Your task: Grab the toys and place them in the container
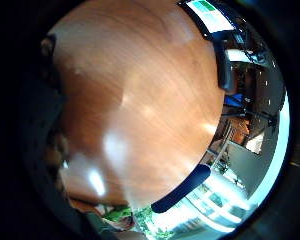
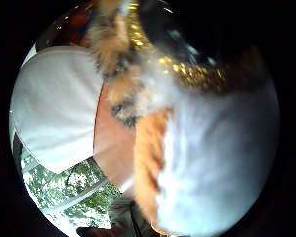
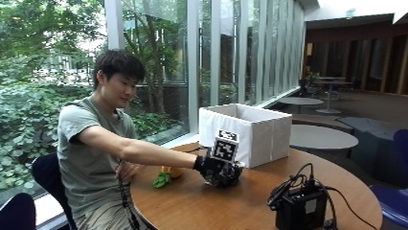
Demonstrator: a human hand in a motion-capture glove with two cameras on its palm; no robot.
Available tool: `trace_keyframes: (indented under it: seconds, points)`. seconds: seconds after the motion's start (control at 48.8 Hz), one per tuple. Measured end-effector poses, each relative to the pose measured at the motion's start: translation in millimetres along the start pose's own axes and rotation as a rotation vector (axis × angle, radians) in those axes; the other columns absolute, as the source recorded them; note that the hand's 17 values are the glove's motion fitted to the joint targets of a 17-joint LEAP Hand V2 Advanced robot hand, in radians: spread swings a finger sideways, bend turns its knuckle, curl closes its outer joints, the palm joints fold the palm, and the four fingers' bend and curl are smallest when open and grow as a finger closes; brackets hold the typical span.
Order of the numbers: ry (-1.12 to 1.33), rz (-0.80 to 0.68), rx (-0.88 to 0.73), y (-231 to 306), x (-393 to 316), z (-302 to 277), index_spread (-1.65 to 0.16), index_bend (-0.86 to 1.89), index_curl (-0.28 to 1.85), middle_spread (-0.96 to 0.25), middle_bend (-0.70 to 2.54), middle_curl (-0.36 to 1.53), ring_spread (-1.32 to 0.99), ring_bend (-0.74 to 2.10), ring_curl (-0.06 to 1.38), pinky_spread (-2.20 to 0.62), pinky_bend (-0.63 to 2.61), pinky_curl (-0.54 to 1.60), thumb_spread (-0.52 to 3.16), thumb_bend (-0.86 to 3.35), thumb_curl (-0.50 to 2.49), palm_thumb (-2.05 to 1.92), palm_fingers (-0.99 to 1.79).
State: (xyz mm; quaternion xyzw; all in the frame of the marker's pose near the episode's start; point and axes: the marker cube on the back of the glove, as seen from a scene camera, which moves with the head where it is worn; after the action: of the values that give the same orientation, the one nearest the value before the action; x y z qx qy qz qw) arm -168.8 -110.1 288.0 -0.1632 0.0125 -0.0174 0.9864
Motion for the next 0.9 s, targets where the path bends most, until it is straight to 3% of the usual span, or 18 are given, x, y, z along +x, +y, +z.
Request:
trace_keyframes:
  seconds: [0.02,0.061,0.102,0.246,0.369,0.451,0.553,0.738,0.902]
  points:
    - [0.011,-0.029,0.001,2.1,-8.0,6.7,-0.21,0.22,0.03,-0.22,0.94,0.62,-0.30,1.27,0.56,-0.35,1.02,0.37,1.10,0.24,0.61,0.71,1.00]
    - [0.019,-0.038,0.019,2.2,-12.0,10.3,-0.22,0.18,0.01,-0.24,0.94,0.62,-0.32,1.26,0.55,-0.37,1.00,0.36,1.04,0.23,0.63,0.72,0.96]
    - [0.010,-0.003,0.040,-1.3,-5.0,3.3,-0.24,0.36,0.04,-0.25,0.98,0.64,-0.32,1.22,0.55,-0.37,0.96,0.36,0.97,0.24,0.67,0.76,1.11]
    - [0.116,-0.035,-0.022,5.3,-32.9,3.1,-0.29,0.62,0.11,-0.25,1.04,0.69,-0.35,1.22,0.58,-0.39,0.90,0.38,0.80,0.24,0.76,0.79,1.15]
    - [0.228,-0.092,-0.008,18.6,-43.4,-39.4,-0.33,0.69,0.13,-0.25,1.05,0.72,-0.37,1.23,0.59,-0.40,0.94,0.41,0.73,0.19,0.80,0.72,1.10]
    - [0.279,-0.047,0.054,25.4,-35.6,-83.2,-0.36,0.69,0.13,-0.26,1.06,0.73,-0.37,1.25,0.60,-0.40,0.96,0.43,0.71,0.17,0.83,0.69,1.07]
    - [0.284,-0.284,0.115,55.8,-42.4,-152.1,-0.38,0.70,0.12,-0.26,1.07,0.75,-0.38,1.26,0.61,-0.40,0.98,0.44,0.70,0.15,0.86,0.67,1.06]
    - [0.191,-0.238,0.270,92.3,-101.8,-240.8,-0.42,0.71,0.11,-0.26,1.07,0.78,-0.39,1.28,0.62,-0.40,1.00,0.46,0.68,0.14,0.92,0.67,1.05]
    - [0.145,-0.348,0.324,105.4,-169.9,-279.2,-0.45,0.73,0.09,-0.26,1.06,0.80,-0.39,1.28,0.63,-0.40,1.00,0.47,0.68,0.14,0.97,0.66,1.04]
